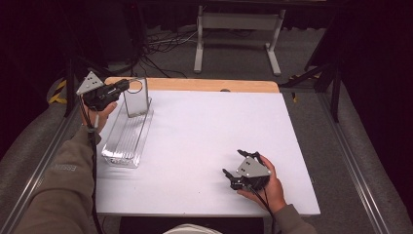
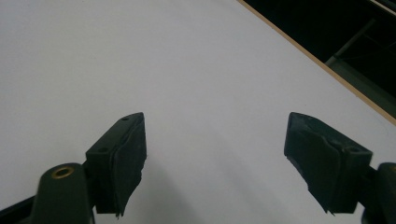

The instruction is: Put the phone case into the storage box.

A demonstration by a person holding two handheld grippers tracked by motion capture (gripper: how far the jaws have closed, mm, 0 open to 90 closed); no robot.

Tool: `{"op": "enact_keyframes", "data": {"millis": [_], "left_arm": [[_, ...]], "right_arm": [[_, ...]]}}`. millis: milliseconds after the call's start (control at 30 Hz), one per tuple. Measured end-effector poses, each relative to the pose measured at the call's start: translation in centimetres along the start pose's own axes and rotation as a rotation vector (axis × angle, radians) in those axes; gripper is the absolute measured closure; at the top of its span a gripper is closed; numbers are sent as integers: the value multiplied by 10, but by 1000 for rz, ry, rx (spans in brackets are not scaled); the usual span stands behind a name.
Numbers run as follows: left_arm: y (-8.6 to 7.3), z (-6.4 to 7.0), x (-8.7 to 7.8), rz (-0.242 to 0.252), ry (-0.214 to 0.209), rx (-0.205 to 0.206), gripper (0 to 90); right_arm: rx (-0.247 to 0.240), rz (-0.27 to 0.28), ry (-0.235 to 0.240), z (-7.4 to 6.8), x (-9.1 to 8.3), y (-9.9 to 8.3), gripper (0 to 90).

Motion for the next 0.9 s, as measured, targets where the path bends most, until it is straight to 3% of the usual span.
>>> {"op": "enact_keyframes", "data": {"millis": [400,533,600,667,900], "left_arm": [[-15,1,6,-22,-4,-15,801],[-17,-8,8,-39,33,-9,792],[-18,-14,10,-66,51,9,784],[-18,-21,13,-107,79,54,774],[-12,-26,26,-163,97,127,755]], "right_arm": [[-17,-43,-2,-4,4,-3,221],[-26,-59,18,-8,7,-4,222],[-29,-69,28,-9,8,-5,222],[-29,-77,34,-9,9,-6,222],[-28,-97,53,-11,13,-10,222]]}}
Point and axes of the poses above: each handheld gripper's, and its own axes: x roughly forward along the jaws, y roughly out of its top, z roughly to its right, the point moved 7 cm from there along x, roughly forward along the jaws, and after that the axes turned 15 degrees about y, right-handed, at the moved point
